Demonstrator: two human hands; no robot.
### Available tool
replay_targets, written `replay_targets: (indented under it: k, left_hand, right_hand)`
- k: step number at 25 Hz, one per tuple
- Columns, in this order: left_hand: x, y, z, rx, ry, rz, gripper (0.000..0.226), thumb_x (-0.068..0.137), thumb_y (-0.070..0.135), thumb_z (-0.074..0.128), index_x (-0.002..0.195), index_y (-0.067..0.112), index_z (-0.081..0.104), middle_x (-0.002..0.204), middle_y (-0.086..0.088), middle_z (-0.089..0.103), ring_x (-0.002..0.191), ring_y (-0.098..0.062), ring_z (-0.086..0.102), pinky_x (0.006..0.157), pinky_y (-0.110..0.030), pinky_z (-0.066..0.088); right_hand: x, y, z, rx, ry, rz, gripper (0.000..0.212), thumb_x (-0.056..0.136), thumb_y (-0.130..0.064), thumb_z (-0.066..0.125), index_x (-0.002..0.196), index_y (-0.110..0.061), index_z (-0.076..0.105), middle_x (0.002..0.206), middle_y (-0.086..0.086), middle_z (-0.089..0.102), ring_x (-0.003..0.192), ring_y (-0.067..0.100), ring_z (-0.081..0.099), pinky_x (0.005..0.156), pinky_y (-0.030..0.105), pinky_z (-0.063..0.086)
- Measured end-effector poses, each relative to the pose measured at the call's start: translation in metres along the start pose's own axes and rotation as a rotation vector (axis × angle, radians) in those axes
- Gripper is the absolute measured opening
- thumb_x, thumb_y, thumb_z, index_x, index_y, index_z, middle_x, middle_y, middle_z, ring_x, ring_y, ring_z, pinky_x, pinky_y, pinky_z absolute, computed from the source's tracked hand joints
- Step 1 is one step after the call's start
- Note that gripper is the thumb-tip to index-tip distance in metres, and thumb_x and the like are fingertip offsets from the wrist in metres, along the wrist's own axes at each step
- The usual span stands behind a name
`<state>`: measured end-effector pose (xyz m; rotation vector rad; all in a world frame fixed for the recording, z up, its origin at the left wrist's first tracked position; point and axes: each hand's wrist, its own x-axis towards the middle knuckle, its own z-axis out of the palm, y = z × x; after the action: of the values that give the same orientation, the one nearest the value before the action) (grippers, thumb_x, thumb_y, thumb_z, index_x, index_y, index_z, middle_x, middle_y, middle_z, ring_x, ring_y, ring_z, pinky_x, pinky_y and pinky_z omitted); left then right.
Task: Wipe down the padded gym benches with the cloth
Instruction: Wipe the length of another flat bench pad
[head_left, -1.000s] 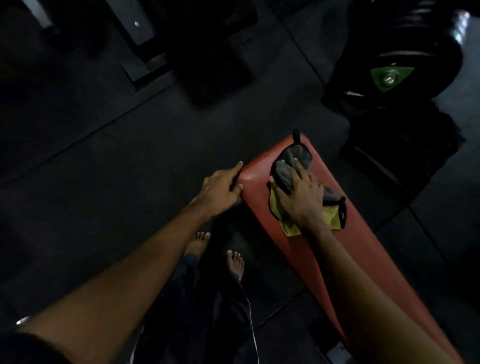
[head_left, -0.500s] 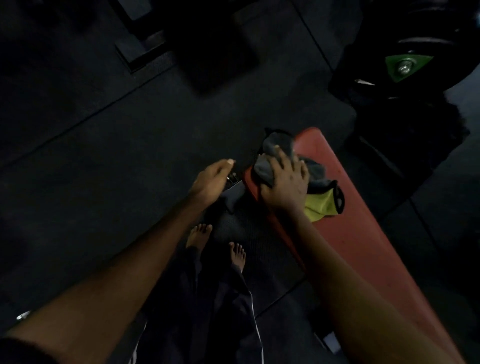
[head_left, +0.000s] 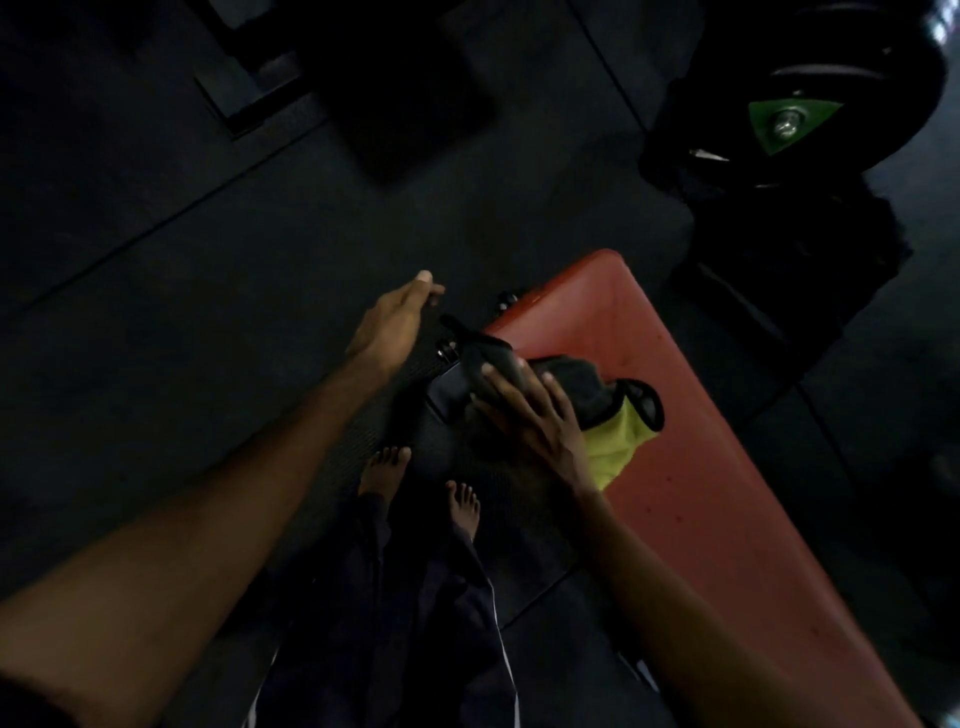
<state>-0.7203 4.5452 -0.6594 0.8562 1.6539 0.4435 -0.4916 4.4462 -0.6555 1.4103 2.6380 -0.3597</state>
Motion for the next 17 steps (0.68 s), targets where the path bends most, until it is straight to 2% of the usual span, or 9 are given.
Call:
replay_targets:
  k: [2, 4, 7, 9, 12, 14, 17]
  left_hand:
    - [0.001, 0.005, 0.008, 0.042, -0.054, 0.041, 0.044, 0.104, 0.055, 0.033, 0.116, 0.033, 0.069, 0.121, 0.006, 0.068, 0.121, -0.015, 0.058, 0.104, -0.032, 0.039]
    - [0.002, 0.007, 0.024, 0.101, -0.125, 0.071, 0.047, 0.101, 0.057, 0.036, 0.12, 0.029, 0.067, 0.122, 0.002, 0.068, 0.119, -0.017, 0.059, 0.102, -0.031, 0.042]
    - [-0.001, 0.003, 0.055, 0.154, -0.236, 0.086, 0.044, 0.102, 0.05, 0.04, 0.136, 0.029, 0.057, 0.136, 0.0, 0.061, 0.126, -0.02, 0.055, 0.106, -0.029, 0.04]
    - [-0.004, 0.004, 0.073, 0.213, -0.224, 0.114, 0.043, 0.106, 0.037, 0.041, 0.147, 0.024, 0.046, 0.145, -0.004, 0.054, 0.131, -0.023, 0.051, 0.103, -0.026, 0.037]
    - [0.003, 0.008, 0.084, 0.327, -0.169, 0.156, 0.049, 0.108, 0.035, 0.037, 0.154, 0.02, 0.035, 0.156, -0.008, 0.042, 0.142, -0.025, 0.041, 0.117, -0.039, 0.03]
    - [0.014, 0.015, 0.09, 0.384, -0.176, 0.219, 0.052, 0.108, 0.036, 0.036, 0.157, 0.019, 0.03, 0.16, -0.007, 0.035, 0.146, -0.024, 0.034, 0.12, -0.044, 0.026]
    - [0.039, 0.037, 0.106, 0.464, -0.238, 0.379, 0.058, 0.107, 0.04, 0.032, 0.159, 0.019, 0.021, 0.163, -0.007, 0.03, 0.149, -0.023, 0.029, 0.121, -0.049, 0.024]
  right_hand:
    - [-0.025, 0.012, -0.002, 0.023, -0.035, 0.015, 0.064, 0.091, -0.043, 0.047, 0.153, -0.03, 0.043, 0.167, 0.0, 0.026, 0.153, 0.032, 0.023, 0.122, 0.049, 0.02]
    - [-0.037, 0.026, -0.006, 0.038, -0.069, 0.103, 0.076, 0.085, -0.041, 0.054, 0.157, -0.034, 0.034, 0.168, -0.003, 0.02, 0.154, 0.03, 0.02, 0.123, 0.047, 0.016]
    - [-0.027, 0.042, -0.012, 0.138, 0.006, 0.396, 0.089, 0.078, -0.03, 0.072, 0.158, -0.032, 0.033, 0.168, -0.003, 0.021, 0.152, 0.026, 0.025, 0.124, 0.047, 0.017]
    - [0.002, 0.057, -0.019, 0.225, 0.08, 0.593, 0.087, 0.078, -0.03, 0.071, 0.157, -0.031, 0.034, 0.167, 0.0, 0.025, 0.15, 0.029, 0.028, 0.123, 0.051, 0.02]
    - [0.055, 0.073, -0.026, 0.31, 0.17, 0.812, 0.074, 0.084, -0.046, 0.059, 0.154, -0.035, 0.038, 0.165, -0.004, 0.027, 0.149, 0.029, 0.029, 0.122, 0.05, 0.022]
    - [0.066, 0.08, -0.023, 0.268, 0.185, 0.793, 0.072, 0.085, -0.052, 0.056, 0.153, -0.035, 0.04, 0.164, -0.004, 0.029, 0.149, 0.027, 0.03, 0.122, 0.048, 0.023]
    - [0.038, 0.099, -0.017, 0.256, 0.207, 0.728, 0.07, 0.085, -0.048, 0.06, 0.152, -0.035, 0.043, 0.16, -0.001, 0.038, 0.145, 0.028, 0.038, 0.118, 0.048, 0.031]
